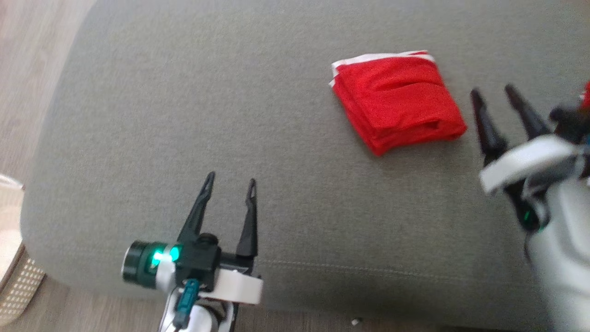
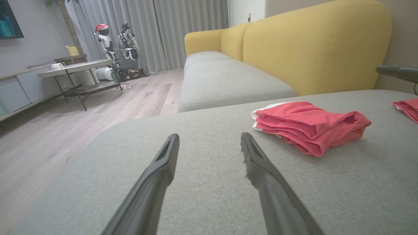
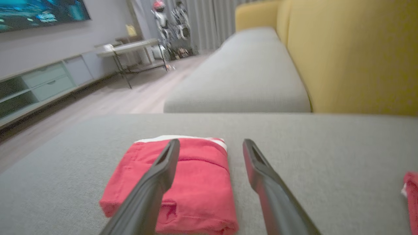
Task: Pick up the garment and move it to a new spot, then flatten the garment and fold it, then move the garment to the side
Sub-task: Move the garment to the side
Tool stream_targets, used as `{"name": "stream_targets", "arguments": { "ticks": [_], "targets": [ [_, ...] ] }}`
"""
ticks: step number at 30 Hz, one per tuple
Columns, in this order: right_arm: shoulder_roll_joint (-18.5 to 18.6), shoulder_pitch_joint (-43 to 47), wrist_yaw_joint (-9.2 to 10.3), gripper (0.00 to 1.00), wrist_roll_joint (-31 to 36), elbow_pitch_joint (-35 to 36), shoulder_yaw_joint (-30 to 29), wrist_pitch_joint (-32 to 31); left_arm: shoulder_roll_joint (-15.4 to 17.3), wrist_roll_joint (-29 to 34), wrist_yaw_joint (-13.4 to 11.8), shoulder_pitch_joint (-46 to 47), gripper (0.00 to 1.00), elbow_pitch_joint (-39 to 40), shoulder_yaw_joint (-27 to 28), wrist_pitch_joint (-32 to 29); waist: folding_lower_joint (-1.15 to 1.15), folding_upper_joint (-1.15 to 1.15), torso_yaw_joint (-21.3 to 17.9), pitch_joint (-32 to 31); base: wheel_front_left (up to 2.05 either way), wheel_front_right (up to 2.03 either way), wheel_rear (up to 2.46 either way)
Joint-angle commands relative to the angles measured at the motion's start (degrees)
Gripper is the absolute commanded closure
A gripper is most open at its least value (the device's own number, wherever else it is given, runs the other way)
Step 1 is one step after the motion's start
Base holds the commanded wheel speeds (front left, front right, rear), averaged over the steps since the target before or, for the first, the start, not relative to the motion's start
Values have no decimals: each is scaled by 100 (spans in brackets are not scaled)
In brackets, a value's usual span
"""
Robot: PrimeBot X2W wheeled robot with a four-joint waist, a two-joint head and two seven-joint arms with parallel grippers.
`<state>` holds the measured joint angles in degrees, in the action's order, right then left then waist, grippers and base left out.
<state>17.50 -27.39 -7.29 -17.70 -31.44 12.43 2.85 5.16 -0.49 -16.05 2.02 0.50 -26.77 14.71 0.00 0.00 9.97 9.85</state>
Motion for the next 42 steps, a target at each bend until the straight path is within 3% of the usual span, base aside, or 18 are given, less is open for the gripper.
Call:
{"name": "stream_targets", "arguments": {
  "ticks": [1,8,19,20,22,23,24,25,31,42],
  "targets": [
    [175,-261,-20,0,-380,-98,182,-363,-42,60,54,256,0,150,94,29,0,0,200,231,0,0,0],
    [959,-1254,-20,0,-1342,-858,676,-1925,-129,63,74,616,0,145,-195,29,0,0,455,661,0,0,0],
    [1396,-1890,-20,2,-2213,-1315,1203,-2627,-174,23,9,938,0,125,-322,29,0,0,550,1089,0,0,0],
    [1380,-1937,-20,21,-2286,-1378,1249,-2723,-176,21,6,971,0,122,-324,29,0,0,549,1124,0,0,0],
    [1356,-2020,-20,44,-2397,-1459,1367,-2882,-180,9,-3,1039,0,114,-320,29,0,0,544,1176,0,0,0],
    [1338,-2048,-20,64,-2459,-1477,1434,-2946,-183,2,-10,1070,0,111,-316,29,0,0,538,1191,0,0,0],
    [1321,-2065,-20,75,-2523,-1480,1500,-2983,-185,-7,-18,1096,0,109,-313,29,0,0,529,1196,0,0,0],
    [1304,-2070,-20,100,-2586,-1472,1569,-3003,-187,-13,-30,1114,0,104,-307,29,0,0,510,1192,0,0,0],
    [1493,-1977,-20,100,-2903,-1200,1959,-2835,-185,-37,-78,1113,0,100,-242,29,0,0,314,1081,0,0,0],
    [2571,-1596,-20,100,-3242,-339,2245,-2525,-4,24,-39,1075,0,173,-150,29,0,0,-502,1048,0,0,0]
  ]
}}
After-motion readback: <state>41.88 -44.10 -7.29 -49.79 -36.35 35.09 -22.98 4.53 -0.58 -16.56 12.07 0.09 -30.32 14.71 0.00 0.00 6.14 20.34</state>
